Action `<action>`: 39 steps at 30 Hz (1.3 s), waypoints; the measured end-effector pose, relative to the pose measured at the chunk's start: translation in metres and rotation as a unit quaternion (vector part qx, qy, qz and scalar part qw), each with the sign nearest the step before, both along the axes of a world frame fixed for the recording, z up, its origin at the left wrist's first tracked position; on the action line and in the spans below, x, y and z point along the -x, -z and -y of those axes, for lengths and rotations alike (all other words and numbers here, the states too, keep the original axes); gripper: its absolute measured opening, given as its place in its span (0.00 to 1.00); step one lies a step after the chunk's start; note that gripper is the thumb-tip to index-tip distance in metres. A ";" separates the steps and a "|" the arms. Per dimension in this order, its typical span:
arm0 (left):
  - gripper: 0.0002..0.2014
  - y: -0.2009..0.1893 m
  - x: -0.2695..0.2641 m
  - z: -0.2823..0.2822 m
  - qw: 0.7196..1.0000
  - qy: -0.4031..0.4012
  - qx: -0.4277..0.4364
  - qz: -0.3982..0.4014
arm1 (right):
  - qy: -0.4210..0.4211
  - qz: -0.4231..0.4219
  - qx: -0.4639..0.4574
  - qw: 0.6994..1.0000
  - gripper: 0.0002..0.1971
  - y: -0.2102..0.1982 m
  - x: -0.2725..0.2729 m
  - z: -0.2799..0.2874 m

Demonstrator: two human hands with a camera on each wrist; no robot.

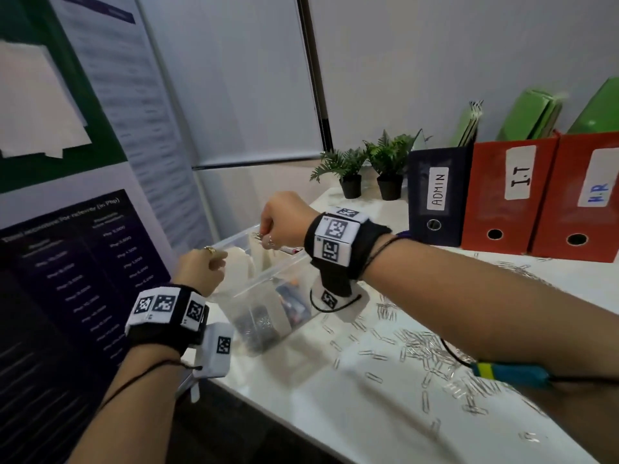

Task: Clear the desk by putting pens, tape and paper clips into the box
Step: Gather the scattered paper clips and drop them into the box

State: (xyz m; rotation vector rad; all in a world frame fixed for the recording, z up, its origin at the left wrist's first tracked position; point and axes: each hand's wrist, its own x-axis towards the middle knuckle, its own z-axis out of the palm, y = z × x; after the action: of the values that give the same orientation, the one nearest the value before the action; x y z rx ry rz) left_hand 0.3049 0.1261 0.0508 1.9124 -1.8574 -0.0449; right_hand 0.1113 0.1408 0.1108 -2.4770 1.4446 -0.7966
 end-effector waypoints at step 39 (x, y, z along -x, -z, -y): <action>0.27 0.075 0.153 -0.058 0.940 0.289 -0.123 0.136 | 0.059 -0.072 -0.181 0.979 0.14 0.133 0.150 -0.001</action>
State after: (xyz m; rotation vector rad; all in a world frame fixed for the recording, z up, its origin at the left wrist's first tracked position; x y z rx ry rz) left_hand 0.1524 0.1842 -0.0242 1.5043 -2.6609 -0.2209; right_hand -0.0391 0.1423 -0.0223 -2.2264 1.6282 -0.3370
